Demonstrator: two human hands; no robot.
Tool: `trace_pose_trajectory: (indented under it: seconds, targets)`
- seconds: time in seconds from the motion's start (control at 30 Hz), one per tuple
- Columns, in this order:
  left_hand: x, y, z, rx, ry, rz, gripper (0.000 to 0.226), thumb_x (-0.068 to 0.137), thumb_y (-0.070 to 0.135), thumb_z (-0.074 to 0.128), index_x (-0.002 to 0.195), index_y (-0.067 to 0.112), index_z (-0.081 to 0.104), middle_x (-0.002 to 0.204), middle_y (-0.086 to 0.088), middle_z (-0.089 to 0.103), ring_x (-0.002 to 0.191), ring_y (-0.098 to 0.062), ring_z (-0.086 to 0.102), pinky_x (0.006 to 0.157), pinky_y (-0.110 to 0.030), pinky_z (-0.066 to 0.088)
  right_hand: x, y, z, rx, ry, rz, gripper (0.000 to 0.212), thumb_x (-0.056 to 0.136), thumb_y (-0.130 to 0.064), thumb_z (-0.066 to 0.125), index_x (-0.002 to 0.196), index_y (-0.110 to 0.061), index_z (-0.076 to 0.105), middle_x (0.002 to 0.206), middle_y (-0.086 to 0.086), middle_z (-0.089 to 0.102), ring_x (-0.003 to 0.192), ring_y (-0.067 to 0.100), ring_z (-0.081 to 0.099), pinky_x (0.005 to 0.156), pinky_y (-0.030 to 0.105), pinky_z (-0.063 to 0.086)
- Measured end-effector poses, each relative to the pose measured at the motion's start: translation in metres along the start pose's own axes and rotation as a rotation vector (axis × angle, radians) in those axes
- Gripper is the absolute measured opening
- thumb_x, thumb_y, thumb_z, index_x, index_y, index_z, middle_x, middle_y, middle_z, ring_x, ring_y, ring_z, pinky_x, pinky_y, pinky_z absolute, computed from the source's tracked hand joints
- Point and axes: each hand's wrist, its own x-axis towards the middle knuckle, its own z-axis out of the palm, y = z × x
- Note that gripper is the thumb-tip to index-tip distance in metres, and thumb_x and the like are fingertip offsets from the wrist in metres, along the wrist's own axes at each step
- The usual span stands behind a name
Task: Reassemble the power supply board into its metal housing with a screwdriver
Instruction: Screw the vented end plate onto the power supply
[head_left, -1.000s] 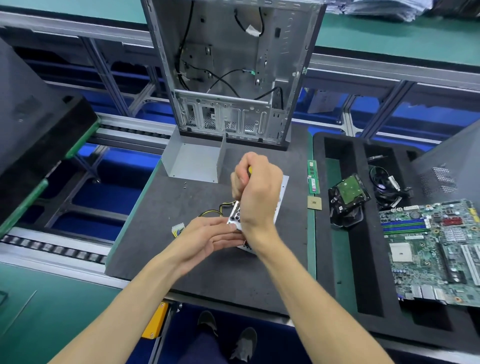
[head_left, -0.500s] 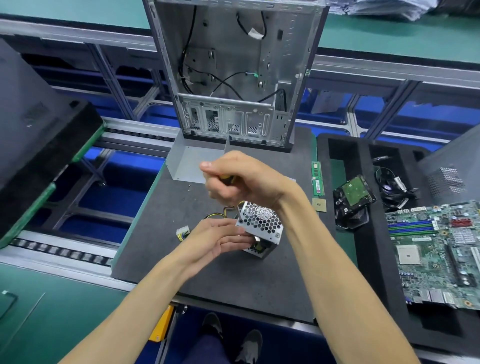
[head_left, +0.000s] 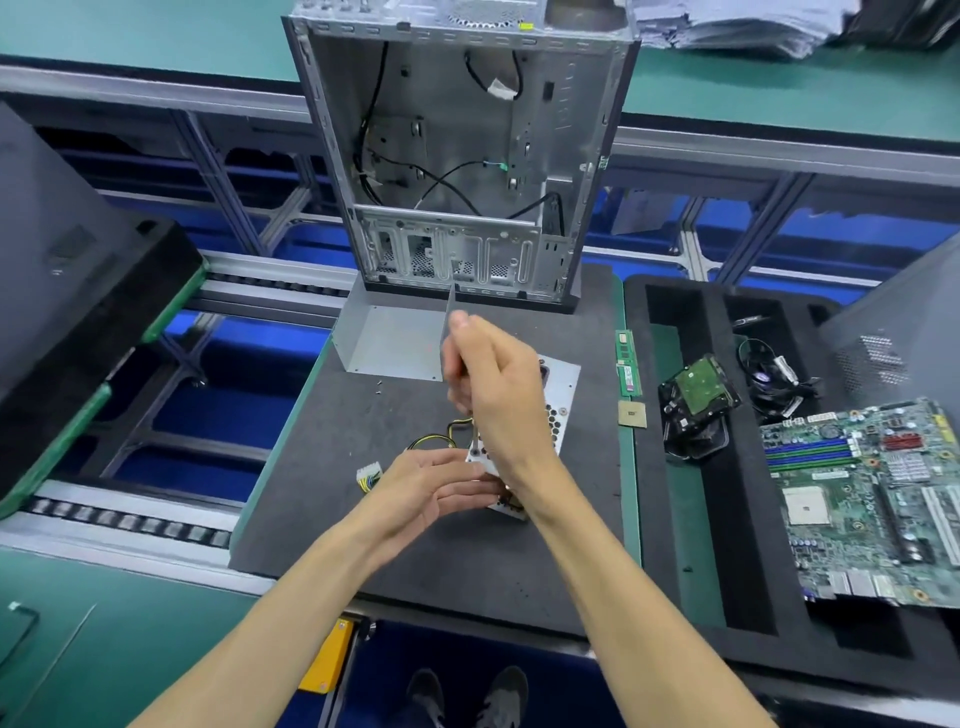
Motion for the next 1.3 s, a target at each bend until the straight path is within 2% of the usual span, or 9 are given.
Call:
trace_pose_trajectory:
  seconds: [0.13, 0.27, 0.37, 0.53, 0.63, 0.9, 1.03, 1.13, 1.3]
  targets:
    - [0.004, 0.000, 0.001, 0.003, 0.021, -0.015, 0.018, 0.086, 0.004, 0.073, 0.102, -0.004, 0.074, 0.112, -0.029, 0.071, 0.106, -0.041, 0.070, 0.084, -0.037, 0.060, 0.031, -0.022, -0.028, 0.114, -0.509, 0.188, 0.033, 0.102, -0.014, 0.039, 0.107, -0.007, 0.071, 0.082, 0.008, 0.072, 0.082, 0.023, 0.068, 0.082, 0.031, 0.057]
    - [0.005, -0.001, 0.003, 0.007, -0.021, -0.015, 0.021, 0.085, 0.006, 0.072, 0.104, -0.002, 0.074, 0.113, -0.027, 0.071, 0.107, -0.040, 0.070, 0.088, -0.038, 0.059, 0.036, -0.031, -0.031, 0.056, -0.698, 0.323, 0.049, 0.101, -0.020, 0.041, 0.055, -0.015, 0.057, 0.043, 0.001, 0.045, 0.043, 0.020, 0.044, 0.050, 0.035, 0.033]
    - [0.005, -0.001, 0.001, 0.014, -0.043, -0.005, 0.012, 0.088, 0.004, 0.070, 0.096, 0.001, 0.078, 0.111, -0.029, 0.071, 0.107, -0.042, 0.069, 0.089, -0.038, 0.059, 0.026, -0.025, -0.019, 0.063, -0.522, 0.307, 0.054, 0.098, -0.023, 0.044, 0.045, -0.025, 0.035, 0.042, -0.006, 0.023, 0.042, 0.014, 0.018, 0.049, 0.031, 0.010]
    - [0.008, -0.006, -0.004, 0.045, -0.030, 0.030, 0.022, 0.091, 0.003, 0.067, 0.109, -0.009, 0.069, 0.108, -0.028, 0.072, 0.101, -0.037, 0.072, 0.086, -0.035, 0.060, -0.007, -0.006, 0.000, 0.223, 0.229, 0.068, 0.058, 0.101, -0.026, 0.038, 0.043, -0.028, 0.037, 0.042, -0.012, 0.030, 0.040, 0.009, 0.025, 0.045, 0.020, 0.023]
    - [0.006, -0.006, -0.006, 0.059, -0.045, 0.041, 0.037, 0.082, 0.016, 0.074, 0.109, -0.008, 0.071, 0.108, -0.026, 0.073, 0.098, -0.031, 0.073, 0.079, -0.028, 0.058, -0.021, 0.002, 0.020, 0.121, 0.413, -0.010, 0.059, 0.103, -0.028, 0.036, 0.045, -0.030, 0.041, 0.046, -0.011, 0.035, 0.044, 0.008, 0.031, 0.048, 0.022, 0.028]
    - [0.008, -0.005, -0.009, 0.054, -0.073, 0.029, 0.021, 0.091, 0.003, 0.067, 0.109, -0.007, 0.070, 0.109, -0.028, 0.072, 0.104, -0.041, 0.070, 0.090, -0.040, 0.059, 0.015, -0.022, -0.023, 0.048, -0.369, 0.197, 0.044, 0.102, -0.026, 0.040, 0.067, -0.017, 0.064, 0.052, 0.001, 0.047, 0.050, 0.021, 0.040, 0.052, 0.030, 0.033]
    - [0.010, -0.003, -0.005, 0.078, -0.083, 0.035, 0.024, 0.091, 0.003, 0.066, 0.111, -0.011, 0.068, 0.111, -0.030, 0.070, 0.105, -0.042, 0.069, 0.090, -0.039, 0.059, 0.027, -0.024, -0.015, -0.022, -0.618, 0.293, 0.051, 0.101, -0.026, 0.043, 0.050, -0.021, 0.043, 0.046, -0.005, 0.030, 0.048, 0.018, 0.020, 0.051, 0.036, 0.014]
    - [0.012, -0.004, -0.007, 0.076, -0.092, 0.034, 0.023, 0.092, 0.004, 0.066, 0.110, -0.010, 0.069, 0.112, -0.030, 0.070, 0.107, -0.043, 0.069, 0.092, -0.041, 0.058, 0.025, -0.017, -0.007, 0.035, -0.444, 0.271, 0.052, 0.096, -0.023, 0.044, 0.046, -0.024, 0.032, 0.044, -0.007, 0.021, 0.043, 0.014, 0.016, 0.050, 0.031, 0.009]
    - [0.013, -0.007, -0.010, 0.098, -0.127, 0.063, 0.021, 0.087, 0.017, 0.072, 0.102, 0.003, 0.078, 0.105, -0.021, 0.075, 0.096, -0.028, 0.074, 0.082, -0.029, 0.058, -0.013, -0.002, 0.013, 0.168, 0.373, -0.003, 0.057, 0.099, -0.021, 0.036, 0.042, -0.028, 0.034, 0.042, -0.013, 0.029, 0.040, 0.011, 0.025, 0.048, 0.022, 0.021]
